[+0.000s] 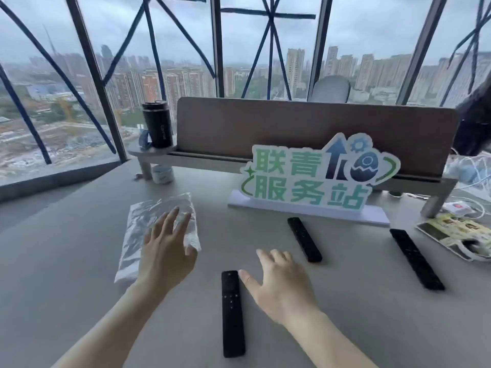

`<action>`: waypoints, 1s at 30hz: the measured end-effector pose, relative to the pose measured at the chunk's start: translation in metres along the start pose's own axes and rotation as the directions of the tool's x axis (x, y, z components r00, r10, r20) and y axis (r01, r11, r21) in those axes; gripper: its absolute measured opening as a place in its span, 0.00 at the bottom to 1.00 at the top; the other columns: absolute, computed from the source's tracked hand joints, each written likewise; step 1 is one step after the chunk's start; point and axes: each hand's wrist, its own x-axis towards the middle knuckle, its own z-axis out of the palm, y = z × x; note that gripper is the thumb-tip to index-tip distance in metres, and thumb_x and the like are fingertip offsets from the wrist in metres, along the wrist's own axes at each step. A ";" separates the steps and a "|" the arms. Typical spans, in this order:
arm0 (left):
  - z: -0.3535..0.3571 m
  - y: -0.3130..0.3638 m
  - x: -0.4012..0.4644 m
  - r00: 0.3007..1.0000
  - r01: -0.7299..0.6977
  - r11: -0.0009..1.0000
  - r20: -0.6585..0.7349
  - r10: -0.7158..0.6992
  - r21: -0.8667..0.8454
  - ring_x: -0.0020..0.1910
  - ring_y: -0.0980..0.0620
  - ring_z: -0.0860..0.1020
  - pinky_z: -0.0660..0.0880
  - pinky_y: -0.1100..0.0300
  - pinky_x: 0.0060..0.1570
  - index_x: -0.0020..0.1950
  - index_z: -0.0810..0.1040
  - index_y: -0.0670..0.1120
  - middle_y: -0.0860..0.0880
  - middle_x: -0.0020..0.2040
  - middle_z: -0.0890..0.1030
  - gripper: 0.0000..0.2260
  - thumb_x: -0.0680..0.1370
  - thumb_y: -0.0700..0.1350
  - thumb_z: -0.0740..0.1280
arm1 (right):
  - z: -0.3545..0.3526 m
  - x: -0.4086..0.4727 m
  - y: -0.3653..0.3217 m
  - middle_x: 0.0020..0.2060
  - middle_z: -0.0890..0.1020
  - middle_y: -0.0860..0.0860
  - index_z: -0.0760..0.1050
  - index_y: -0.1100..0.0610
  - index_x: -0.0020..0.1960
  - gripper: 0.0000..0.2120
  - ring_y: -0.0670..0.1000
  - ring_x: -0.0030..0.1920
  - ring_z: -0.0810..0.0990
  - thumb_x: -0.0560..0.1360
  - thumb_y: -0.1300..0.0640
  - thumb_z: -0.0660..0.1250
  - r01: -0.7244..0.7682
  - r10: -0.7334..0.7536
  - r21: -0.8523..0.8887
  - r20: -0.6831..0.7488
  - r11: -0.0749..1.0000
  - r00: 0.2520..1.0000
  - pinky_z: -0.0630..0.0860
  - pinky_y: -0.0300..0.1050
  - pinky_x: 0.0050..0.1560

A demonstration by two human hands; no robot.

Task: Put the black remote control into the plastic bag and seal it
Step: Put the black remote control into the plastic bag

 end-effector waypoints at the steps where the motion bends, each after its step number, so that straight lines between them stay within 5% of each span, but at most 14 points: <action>1: 0.000 -0.009 -0.005 0.998 0.034 0.999 0.057 -0.035 0.023 0.74 0.41 0.59 0.60 0.44 0.70 0.72 0.63 0.51 0.45 0.76 0.62 0.31 0.69 0.48 0.65 | 0.009 -0.005 -0.007 0.64 0.75 0.50 0.69 0.52 0.70 0.34 0.54 0.65 0.70 0.74 0.31 0.51 -0.023 0.023 -0.004 0.033 1.000 0.999 0.68 0.51 0.63; 5: 0.006 -0.042 -0.019 0.988 0.077 0.990 0.125 -0.092 0.119 0.65 0.40 0.70 0.67 0.47 0.63 0.68 0.70 0.50 0.45 0.67 0.73 0.27 0.69 0.48 0.67 | 0.036 -0.022 -0.034 0.56 0.80 0.51 0.75 0.54 0.57 0.33 0.55 0.60 0.75 0.68 0.27 0.57 -0.145 0.149 -0.043 0.114 0.989 0.982 0.70 0.51 0.55; 8: 0.010 -0.060 -0.023 0.998 0.003 0.983 0.059 -0.014 0.186 0.49 0.41 0.79 0.75 0.51 0.48 0.51 0.82 0.50 0.47 0.48 0.83 0.13 0.67 0.42 0.70 | 0.037 -0.027 -0.048 0.54 0.82 0.51 0.76 0.54 0.53 0.25 0.56 0.57 0.79 0.68 0.34 0.64 -0.183 0.197 -0.084 0.204 0.979 0.959 0.68 0.48 0.48; 11: 0.002 -0.064 -0.020 0.997 -0.007 0.980 0.073 -0.007 0.197 0.38 0.42 0.81 0.75 0.55 0.37 0.40 0.83 0.50 0.49 0.37 0.81 0.08 0.69 0.38 0.68 | 0.031 -0.028 -0.052 0.53 0.82 0.52 0.71 0.53 0.46 0.15 0.57 0.55 0.80 0.70 0.42 0.65 -0.189 0.217 -0.120 0.292 0.975 0.932 0.68 0.46 0.44; 14: -0.003 -0.049 -0.020 0.991 -0.092 0.994 0.102 0.086 0.054 0.39 0.40 0.81 0.77 0.53 0.37 0.45 0.81 0.50 0.48 0.41 0.81 0.08 0.73 0.42 0.63 | 0.022 -0.032 -0.043 0.45 0.84 0.53 0.72 0.54 0.45 0.14 0.58 0.44 0.84 0.71 0.43 0.65 -0.264 0.213 0.123 0.324 0.956 0.922 0.75 0.47 0.38; 17: -0.008 -0.022 -0.026 0.972 -0.188 0.973 0.120 0.204 -0.134 0.41 0.40 0.81 0.78 0.53 0.37 0.49 0.82 0.50 0.47 0.45 0.81 0.09 0.75 0.44 0.63 | 0.005 -0.039 -0.030 0.32 0.83 0.53 0.72 0.55 0.44 0.12 0.53 0.22 0.77 0.75 0.46 0.66 -0.354 0.112 0.542 0.429 0.762 0.896 0.70 0.40 0.21; 21: -0.010 0.011 -0.029 0.964 -0.213 0.935 0.094 0.248 -0.282 0.41 0.43 0.80 0.77 0.52 0.39 0.52 0.82 0.52 0.49 0.46 0.81 0.10 0.75 0.46 0.63 | -0.012 -0.026 -0.024 0.30 0.80 0.52 0.75 0.53 0.45 0.09 0.51 0.27 0.69 0.75 0.47 0.69 -0.442 0.081 0.558 0.554 0.703 0.829 0.58 0.37 0.22; 24: -0.011 0.032 -0.029 0.972 -0.169 0.921 0.097 0.215 -0.351 0.41 0.46 0.80 0.77 0.51 0.41 0.53 0.82 0.52 0.51 0.47 0.80 0.10 0.76 0.46 0.63 | -0.011 -0.010 -0.034 0.35 0.80 0.55 0.78 0.57 0.47 0.05 0.48 0.25 0.68 0.77 0.55 0.68 -0.493 0.045 0.682 0.561 0.540 0.826 0.63 0.36 0.21; 27: -0.008 0.042 -0.027 0.987 -0.102 0.906 0.075 0.145 -0.412 0.43 0.47 0.80 0.77 0.51 0.43 0.51 0.83 0.53 0.51 0.46 0.81 0.10 0.76 0.45 0.64 | -0.007 -0.005 -0.032 0.38 0.79 0.58 0.78 0.61 0.46 0.08 0.51 0.28 0.74 0.78 0.67 0.61 -0.437 0.164 0.820 0.405 0.369 0.899 0.74 0.41 0.26; 30: -0.001 0.043 -0.025 0.988 -0.089 0.901 0.074 0.133 -0.424 0.43 0.47 0.79 0.77 0.52 0.43 0.49 0.83 0.54 0.52 0.45 0.80 0.09 0.76 0.45 0.64 | -0.003 -0.005 -0.001 0.37 0.81 0.56 0.79 0.63 0.46 0.14 0.52 0.28 0.74 0.75 0.68 0.55 -0.397 0.398 0.810 0.224 0.432 0.890 0.75 0.44 0.27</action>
